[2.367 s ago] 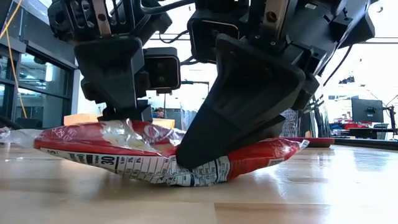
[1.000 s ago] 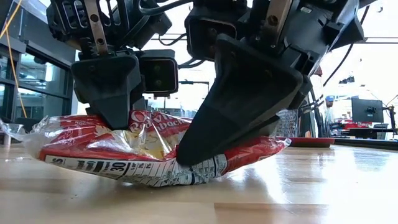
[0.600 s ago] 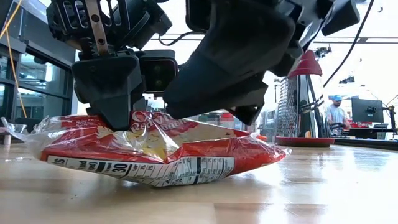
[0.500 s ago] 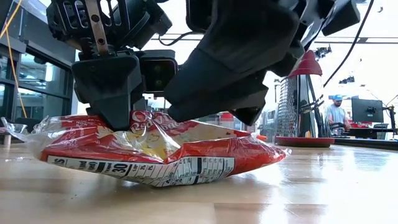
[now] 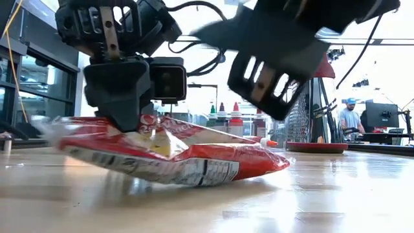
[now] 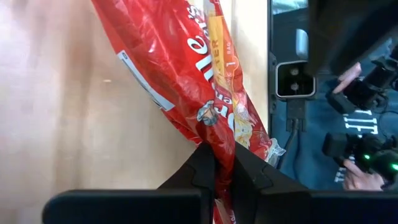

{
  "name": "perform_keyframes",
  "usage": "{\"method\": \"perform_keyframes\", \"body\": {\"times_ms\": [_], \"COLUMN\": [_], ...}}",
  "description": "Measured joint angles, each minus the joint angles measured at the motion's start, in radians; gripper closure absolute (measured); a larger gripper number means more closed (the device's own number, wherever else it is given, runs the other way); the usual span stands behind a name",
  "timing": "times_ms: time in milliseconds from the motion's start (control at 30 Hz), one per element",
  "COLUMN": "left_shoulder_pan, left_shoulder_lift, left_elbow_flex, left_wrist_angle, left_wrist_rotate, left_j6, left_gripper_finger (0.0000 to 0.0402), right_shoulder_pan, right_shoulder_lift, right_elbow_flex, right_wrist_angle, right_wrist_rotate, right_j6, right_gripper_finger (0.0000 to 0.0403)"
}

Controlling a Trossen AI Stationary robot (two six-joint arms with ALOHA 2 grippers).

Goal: Pick & Place Food Item
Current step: Put the red popcorn bag into the orange bin

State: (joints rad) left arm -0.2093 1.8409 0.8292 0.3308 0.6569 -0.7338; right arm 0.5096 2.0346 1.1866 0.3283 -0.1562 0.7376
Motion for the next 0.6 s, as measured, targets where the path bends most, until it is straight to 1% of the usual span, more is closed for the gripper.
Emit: {"method": "perform_keyframes", "body": {"times_ms": [100, 200, 333, 400, 467, 600], "left_shoulder_pan": [0.018, 0.032, 0.050, 0.066, 0.084, 0.128], "left_shoulder_lift": [-0.024, -0.082, -0.193, -0.263, -0.334, -0.496], "left_elbow_flex": [-0.003, -0.002, -0.001, -0.001, -0.001, -0.001], "left_wrist_angle": [-0.005, 0.002, -0.071, -0.152, -0.259, -0.480], "left_wrist_rotate": [-0.003, -0.009, -0.056, -0.096, -0.157, -0.271], "left_j6": [0.000, 0.000, 0.002, 0.018, 0.036, 0.080], "left_gripper_finger": [0.0383, 0.0383, 0.0383, 0.0383, 0.0383, 0.0383], "right_shoulder_pan": [0.038, 0.080, 0.124, 0.138, 0.148, 0.157], "right_shoulder_lift": [0.000, 0.000, 0.000, 0.000, 0.000, 0.000], "right_elbow_flex": [0.000, 0.000, 0.000, 0.000, 0.000, 0.000], "right_wrist_angle": [0.028, 0.030, 0.029, 0.029, 0.029, 0.035], "right_wrist_rotate": [0.015, 0.089, 0.195, 0.232, 0.262, 0.288], "right_j6": [0.002, 0.002, 0.002, 0.002, 0.002, 0.002], "right_gripper_finger": [0.0305, 0.0308, 0.0310, 0.0310, 0.0310, 0.0310]}}
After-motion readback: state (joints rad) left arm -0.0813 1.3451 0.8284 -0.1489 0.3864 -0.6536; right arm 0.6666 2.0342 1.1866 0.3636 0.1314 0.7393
